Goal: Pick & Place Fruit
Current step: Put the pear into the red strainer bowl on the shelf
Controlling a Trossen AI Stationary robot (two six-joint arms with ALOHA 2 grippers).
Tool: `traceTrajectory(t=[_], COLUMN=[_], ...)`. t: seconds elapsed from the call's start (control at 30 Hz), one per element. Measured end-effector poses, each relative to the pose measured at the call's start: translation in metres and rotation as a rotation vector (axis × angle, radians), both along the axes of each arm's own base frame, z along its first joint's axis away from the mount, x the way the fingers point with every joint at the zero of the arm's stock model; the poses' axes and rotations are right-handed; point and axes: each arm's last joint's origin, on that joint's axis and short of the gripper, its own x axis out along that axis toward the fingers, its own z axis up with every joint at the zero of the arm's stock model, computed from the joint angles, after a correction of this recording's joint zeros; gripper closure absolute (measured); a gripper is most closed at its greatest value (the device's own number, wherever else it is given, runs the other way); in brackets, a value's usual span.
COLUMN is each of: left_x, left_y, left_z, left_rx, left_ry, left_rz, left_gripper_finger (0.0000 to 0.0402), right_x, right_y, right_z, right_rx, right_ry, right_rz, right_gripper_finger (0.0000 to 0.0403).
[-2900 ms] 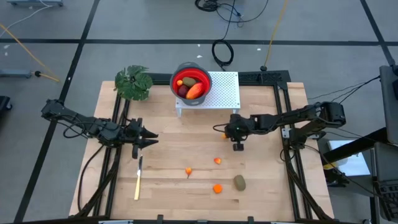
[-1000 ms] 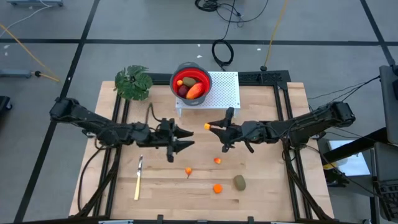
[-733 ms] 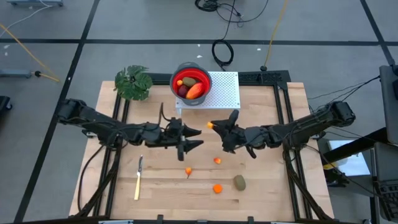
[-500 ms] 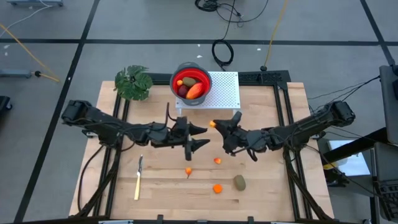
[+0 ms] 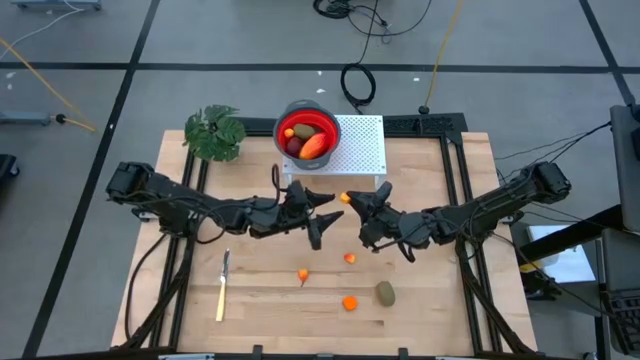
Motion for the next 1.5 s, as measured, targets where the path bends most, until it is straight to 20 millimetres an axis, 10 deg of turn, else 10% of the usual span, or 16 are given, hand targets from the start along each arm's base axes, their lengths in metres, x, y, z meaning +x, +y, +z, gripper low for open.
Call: traceTrajectory(t=[1.0,1.5], left_x=[0.002,0.033], left_y=[0.01,0.007], left_z=[0.008,0.025], left_rx=[0.021,0.154], left_ry=[-0.044,0.194], left_rz=[0.049,0.128], left_gripper_finger=[0.0158,0.0158], right_x=[0.007,0.007], right_y=[-0.007,-0.009], right_z=[-0.002,-0.001], right_rx=[-0.043,-0.042], right_ry=[0.01,0.0], right_rz=[-0.015,-0.027], right_gripper_finger=[0.0319,0.0319])
